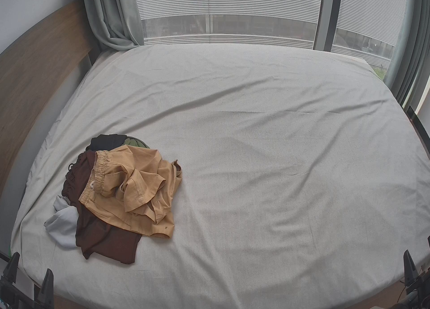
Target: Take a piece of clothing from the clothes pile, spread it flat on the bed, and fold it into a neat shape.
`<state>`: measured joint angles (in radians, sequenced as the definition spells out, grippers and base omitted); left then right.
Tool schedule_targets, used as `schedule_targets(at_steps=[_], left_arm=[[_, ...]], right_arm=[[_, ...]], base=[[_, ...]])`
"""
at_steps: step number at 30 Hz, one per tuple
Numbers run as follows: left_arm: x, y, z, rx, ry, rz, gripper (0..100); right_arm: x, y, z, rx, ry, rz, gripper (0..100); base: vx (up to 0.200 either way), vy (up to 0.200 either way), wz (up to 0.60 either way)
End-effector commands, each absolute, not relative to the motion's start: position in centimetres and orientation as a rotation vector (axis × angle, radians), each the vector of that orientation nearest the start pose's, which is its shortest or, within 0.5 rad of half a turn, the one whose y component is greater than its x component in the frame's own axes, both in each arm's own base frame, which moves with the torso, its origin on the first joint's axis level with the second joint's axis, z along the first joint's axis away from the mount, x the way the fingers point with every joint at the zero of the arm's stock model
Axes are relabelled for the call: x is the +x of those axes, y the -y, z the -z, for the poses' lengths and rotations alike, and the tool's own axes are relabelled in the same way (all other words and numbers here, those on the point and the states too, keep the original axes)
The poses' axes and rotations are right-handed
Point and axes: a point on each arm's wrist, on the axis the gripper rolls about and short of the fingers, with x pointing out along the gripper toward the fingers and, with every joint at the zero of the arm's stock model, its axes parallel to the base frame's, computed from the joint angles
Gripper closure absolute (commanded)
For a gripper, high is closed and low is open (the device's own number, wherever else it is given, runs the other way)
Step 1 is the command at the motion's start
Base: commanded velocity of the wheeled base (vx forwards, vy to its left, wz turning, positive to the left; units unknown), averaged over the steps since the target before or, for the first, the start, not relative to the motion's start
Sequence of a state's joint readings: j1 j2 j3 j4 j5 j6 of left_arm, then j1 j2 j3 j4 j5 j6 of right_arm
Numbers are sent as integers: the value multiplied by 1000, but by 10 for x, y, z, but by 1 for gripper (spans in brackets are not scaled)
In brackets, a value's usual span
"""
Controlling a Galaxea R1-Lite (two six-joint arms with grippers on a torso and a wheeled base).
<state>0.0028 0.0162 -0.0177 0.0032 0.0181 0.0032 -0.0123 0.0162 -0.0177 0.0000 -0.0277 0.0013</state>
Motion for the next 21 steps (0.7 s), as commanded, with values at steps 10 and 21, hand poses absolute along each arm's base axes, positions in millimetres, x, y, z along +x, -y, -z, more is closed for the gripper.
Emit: schedule_targets(at_steps=[10,21], left_arm=[[-32,0,-118,-15,150,-16,0],[-13,-1,-142,-176,-14,108,0]], right_arm=[[-22,0,-76,8,-4,38,0],[-22,0,-76,9,-4,38,0]], base=[[0,0,0],[0,0,0]])
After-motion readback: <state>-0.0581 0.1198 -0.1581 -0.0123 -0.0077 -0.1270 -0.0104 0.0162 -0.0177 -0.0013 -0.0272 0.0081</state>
